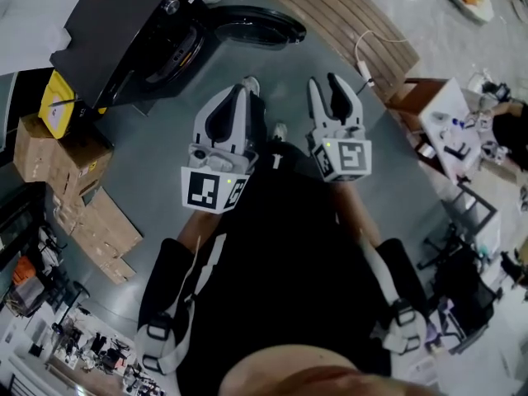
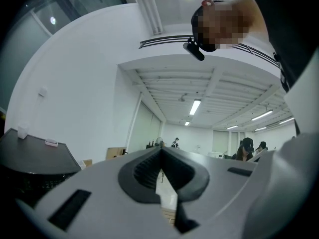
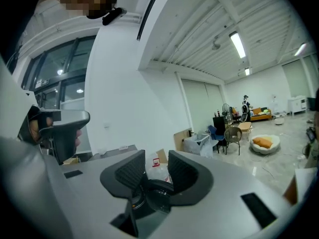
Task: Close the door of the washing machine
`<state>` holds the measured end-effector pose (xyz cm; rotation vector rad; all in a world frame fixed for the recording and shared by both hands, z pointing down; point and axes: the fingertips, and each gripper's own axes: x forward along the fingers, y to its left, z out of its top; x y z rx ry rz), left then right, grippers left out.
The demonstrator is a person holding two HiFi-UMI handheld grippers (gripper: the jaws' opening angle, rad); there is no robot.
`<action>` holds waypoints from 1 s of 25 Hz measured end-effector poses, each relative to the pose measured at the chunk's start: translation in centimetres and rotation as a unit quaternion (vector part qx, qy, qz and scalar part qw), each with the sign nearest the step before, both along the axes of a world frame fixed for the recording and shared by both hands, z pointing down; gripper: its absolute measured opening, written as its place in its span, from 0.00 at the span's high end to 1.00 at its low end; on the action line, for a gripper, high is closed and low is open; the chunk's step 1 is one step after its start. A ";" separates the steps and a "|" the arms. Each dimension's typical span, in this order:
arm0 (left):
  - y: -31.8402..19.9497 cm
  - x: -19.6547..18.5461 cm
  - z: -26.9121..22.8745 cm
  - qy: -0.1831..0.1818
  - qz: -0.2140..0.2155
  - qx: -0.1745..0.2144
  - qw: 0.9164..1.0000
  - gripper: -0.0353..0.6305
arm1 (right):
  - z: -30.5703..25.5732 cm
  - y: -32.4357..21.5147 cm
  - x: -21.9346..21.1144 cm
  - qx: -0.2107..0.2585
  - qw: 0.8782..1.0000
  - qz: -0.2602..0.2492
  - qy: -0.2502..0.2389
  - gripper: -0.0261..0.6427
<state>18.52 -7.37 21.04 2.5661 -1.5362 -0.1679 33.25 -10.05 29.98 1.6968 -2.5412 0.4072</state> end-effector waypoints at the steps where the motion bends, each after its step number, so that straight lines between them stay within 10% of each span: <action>1: -0.7 0.1 0.3 -0.001 0.003 0.000 1.000 0.94 | 0.4 -0.7 0.2 -0.002 1.000 0.003 -0.002 0.75; 25: -23.4 0.6 8.7 -0.007 0.070 -0.067 0.995 0.94 | 19.2 -20.9 0.2 -0.181 0.976 -0.012 0.120 0.75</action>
